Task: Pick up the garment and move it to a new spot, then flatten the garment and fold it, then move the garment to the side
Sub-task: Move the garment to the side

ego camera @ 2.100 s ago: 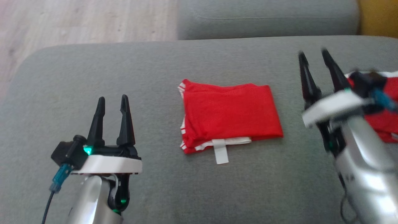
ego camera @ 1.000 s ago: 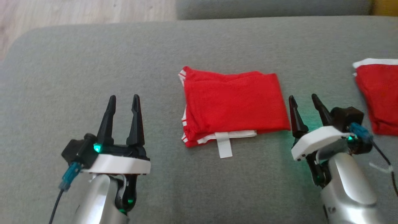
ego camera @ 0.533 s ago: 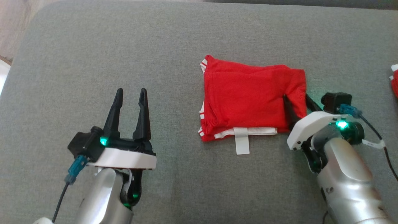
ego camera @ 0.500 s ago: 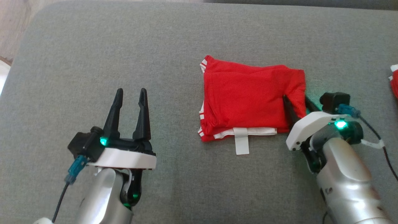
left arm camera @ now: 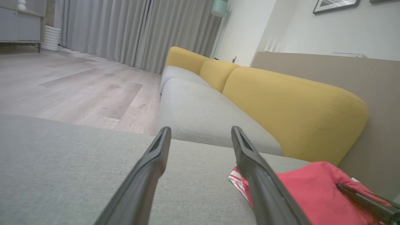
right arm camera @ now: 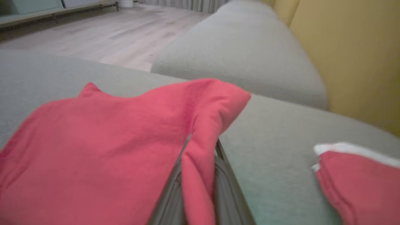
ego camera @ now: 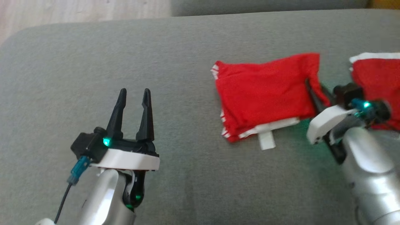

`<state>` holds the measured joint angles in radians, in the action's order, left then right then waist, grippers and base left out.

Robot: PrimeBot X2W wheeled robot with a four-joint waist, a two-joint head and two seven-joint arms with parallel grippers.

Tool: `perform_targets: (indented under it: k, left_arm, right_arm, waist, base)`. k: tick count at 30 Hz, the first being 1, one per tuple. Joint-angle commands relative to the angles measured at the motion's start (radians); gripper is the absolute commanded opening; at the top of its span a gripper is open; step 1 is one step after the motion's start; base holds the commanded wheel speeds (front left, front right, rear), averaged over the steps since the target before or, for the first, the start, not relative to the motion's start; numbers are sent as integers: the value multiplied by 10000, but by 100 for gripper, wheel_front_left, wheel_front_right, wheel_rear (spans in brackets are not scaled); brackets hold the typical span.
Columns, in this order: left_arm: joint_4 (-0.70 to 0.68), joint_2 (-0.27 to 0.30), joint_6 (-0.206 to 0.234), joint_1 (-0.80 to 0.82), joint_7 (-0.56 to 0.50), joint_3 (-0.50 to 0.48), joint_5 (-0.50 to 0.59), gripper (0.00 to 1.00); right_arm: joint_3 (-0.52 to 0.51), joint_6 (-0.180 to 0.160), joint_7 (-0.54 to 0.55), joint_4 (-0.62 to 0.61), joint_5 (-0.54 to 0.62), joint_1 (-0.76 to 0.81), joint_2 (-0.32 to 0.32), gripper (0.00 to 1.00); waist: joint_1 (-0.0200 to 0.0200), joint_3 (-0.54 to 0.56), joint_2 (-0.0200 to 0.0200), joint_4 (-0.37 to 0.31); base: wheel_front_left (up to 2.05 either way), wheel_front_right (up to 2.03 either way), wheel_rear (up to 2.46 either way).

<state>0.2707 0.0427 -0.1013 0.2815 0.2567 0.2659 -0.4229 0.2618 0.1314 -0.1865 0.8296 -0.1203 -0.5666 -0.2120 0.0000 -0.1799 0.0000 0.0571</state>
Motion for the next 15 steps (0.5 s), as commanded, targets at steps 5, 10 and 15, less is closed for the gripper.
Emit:
perform_targets:
  k: [5,10,15]
  left_arm:
    - [-504,76,97,436,51,16,-133,100]
    - [-490,76,109,623,51,141,-76,100]
    - [-462,76,84,790,51,152,-26,100]
  right_arm:
    - [384,-7,304,-1260,-122,-709,-1473,0]
    - [274,-7,916,-1816,-425,-1076,-2800,0]
    - [135,-7,1290,-1885,-657,-1212,-3634,0]
  waist:
    - [0,-75,0,-816]
    - [0,-361,0,-1069]
    - [0,-609,0,-1093]
  base:
    - [0,0,0]
    - [0,0,0]
    - [0,0,0]
